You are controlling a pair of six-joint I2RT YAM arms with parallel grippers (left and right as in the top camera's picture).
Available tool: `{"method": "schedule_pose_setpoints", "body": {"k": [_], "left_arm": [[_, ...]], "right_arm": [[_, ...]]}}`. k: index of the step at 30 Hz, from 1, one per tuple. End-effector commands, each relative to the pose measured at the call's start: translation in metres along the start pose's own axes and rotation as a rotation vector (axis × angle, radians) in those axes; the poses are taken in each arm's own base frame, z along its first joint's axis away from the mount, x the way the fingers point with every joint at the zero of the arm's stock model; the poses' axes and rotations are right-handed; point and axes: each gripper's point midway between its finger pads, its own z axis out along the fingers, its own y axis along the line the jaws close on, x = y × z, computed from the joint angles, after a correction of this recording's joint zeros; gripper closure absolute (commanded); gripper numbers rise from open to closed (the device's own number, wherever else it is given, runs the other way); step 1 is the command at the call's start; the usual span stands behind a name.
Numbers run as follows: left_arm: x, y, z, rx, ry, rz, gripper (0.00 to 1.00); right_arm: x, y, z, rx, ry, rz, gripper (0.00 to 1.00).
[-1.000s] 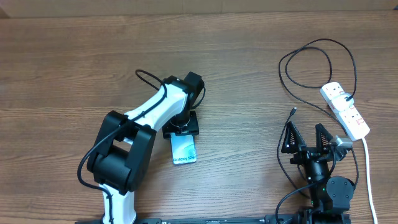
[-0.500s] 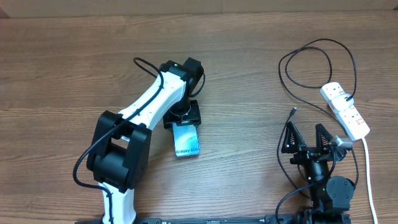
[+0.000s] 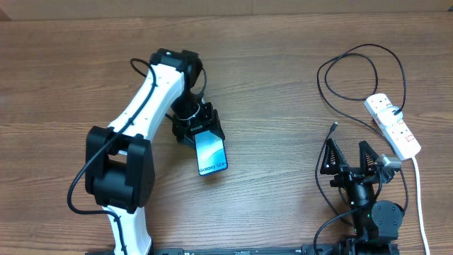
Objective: Plug charger to phone and switch on socket
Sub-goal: 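Raise and tilt the phone upright with the left gripper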
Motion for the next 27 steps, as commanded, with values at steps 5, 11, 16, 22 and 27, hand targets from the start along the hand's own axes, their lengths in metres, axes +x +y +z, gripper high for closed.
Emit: {"method": "schedule_pose_setpoints", "body": {"k": [5, 11, 16, 22, 27], "left_arm": [[0.02, -0.044, -0.032, 0.381, 0.128, 0.03, 0.48], [0.034, -0.05, -0.043, 0.471, 0.194, 0.029, 0.48], [0.044, -0.052, -0.047, 0.493, 0.234, 0.02, 0.48], [0.045, -0.057, -0.05, 0.527, 0.241, 0.021, 0.48], [0.045, -0.059, -0.051, 0.539, 0.244, 0.02, 0.49]], "right_arm": [[0.002, 0.0, 0.0, -0.005, -0.001, 0.002, 0.0], [0.002, 0.0, 0.0, -0.005, -0.001, 0.002, 0.0], [0.002, 0.0, 0.0, -0.005, -0.001, 0.002, 0.0], [0.002, 0.0, 0.0, -0.005, -0.001, 0.002, 0.0], [0.002, 0.0, 0.0, -0.005, -0.001, 0.002, 0.0]]}}
